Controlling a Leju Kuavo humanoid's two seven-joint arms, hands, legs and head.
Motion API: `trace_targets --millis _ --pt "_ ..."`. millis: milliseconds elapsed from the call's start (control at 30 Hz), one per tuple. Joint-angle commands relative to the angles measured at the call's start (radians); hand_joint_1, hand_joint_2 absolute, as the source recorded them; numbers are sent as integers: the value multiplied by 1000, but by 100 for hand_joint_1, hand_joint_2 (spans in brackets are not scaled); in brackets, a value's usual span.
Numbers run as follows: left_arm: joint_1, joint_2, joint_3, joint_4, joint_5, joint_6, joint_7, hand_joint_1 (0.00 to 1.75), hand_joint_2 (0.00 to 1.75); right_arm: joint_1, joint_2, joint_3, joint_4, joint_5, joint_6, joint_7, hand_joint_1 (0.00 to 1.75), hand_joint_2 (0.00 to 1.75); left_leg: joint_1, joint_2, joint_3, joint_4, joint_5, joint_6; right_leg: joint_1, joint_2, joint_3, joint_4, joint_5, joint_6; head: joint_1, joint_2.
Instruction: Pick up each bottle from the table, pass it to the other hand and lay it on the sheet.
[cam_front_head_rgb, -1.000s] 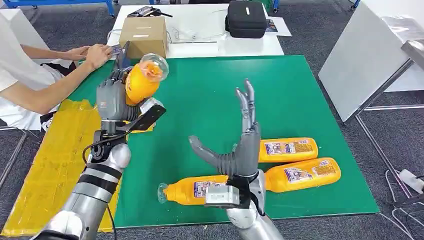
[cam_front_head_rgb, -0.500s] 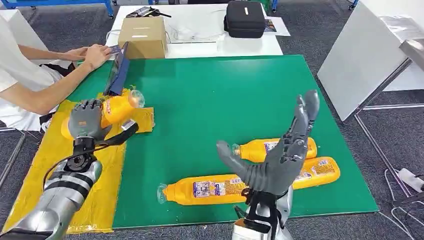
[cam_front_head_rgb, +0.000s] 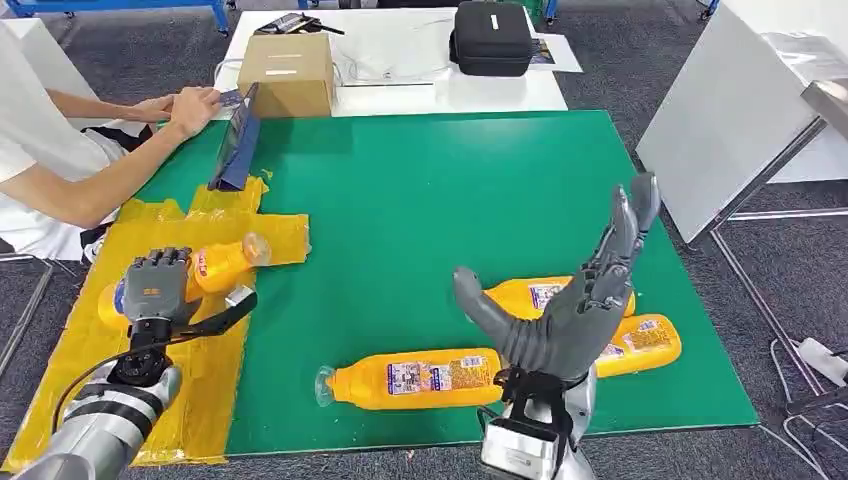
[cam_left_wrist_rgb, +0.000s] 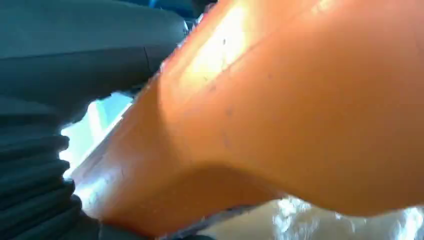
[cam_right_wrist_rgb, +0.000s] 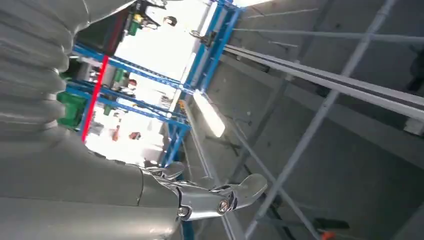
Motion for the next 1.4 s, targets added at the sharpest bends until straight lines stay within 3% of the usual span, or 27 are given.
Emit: trace_targets --millis 33,167,400,533,600,667,700,733,800,900,1067,1167,1400 --pt "18 -90 139 77 37 -1 -137 0 175 -84 -62 -14 131 18 -2 66 0 175 0 1 5 -1 -1 0 0 4 5 -1 0 -1 0 0" --pt "18 -90 139 77 37 -1 -137 0 175 -84 -62 -14 131 18 -2 66 0 175 0 -2 6 -1 -1 0 0 2 7 -1 -1 -2 0 0" --pt "-4 -161 209 168 91 -1 -259 0 175 -69 -73 -18 122 24 -2 86 0 175 0 -1 5 -1 -1 0 0 1 5 -1 0 -1 0 0" --pt "-48 -233 296 241 331 -64 -500 0 175 -72 -90 -5 126 51 -2 131 0 175 0 -4 5 -1 0 0 -1 -2 6 -1 -1 -1 0 0" --pt "-33 -262 329 174 481 -116 -621 0 175 -74 -106 0 138 79 -2 162 0 175 0 -5 6 -1 0 0 0 -2 8 -2 -1 -1 0 0" --pt "53 -300 348 -56 742 -245 -794 0 175 -98 -156 9 186 203 52 291 0 175 -1 -9 5 -1 1 1 -1 -5 8 -2 -1 -1 0 0" --pt "107 -305 328 -185 812 -302 -786 0 175 -117 -184 14 221 256 88 337 0 175 0 -10 6 0 0 1 0 -5 9 -2 -1 -1 0 0" --pt "198 -304 307 -393 937 -391 -796 0 175 -164 -247 32 283 382 222 443 0 175 0 -7 4 0 1 2 0 -4 8 -3 0 0 0 0" --pt "268 -291 282 -549 968 -432 -748 0 175 -190 -263 14 335 381 242 438 0 175 0 0 6 0 -1 2 -1 3 9 -3 1 0 0 0" --pt "311 -275 265 -627 1011 -507 -737 0 175 -201 -303 1 353 409 327 468 0 175 -2 5 7 1 -2 1 -3 6 7 -2 2 0 0 0" --pt "330 -281 262 -657 1009 -505 -739 0 175 -204 -323 -14 353 403 359 471 0 175 -1 -1 6 2 -2 1 -2 2 7 -1 0 -1 0 0" --pt "342 -285 245 -676 1023 -530 -761 0 175 -218 -352 -5 370 387 445 483 0 175 -2 0 5 1 -2 1 -2 4 6 -1 0 -1 -1 0" --pt "365 -309 161 -730 1020 -546 -768 0 175 -274 -415 15 519 312 590 413 0 175 -2 -2 3 1 -1 1 -3 1 5 -2 1 0 0 0"
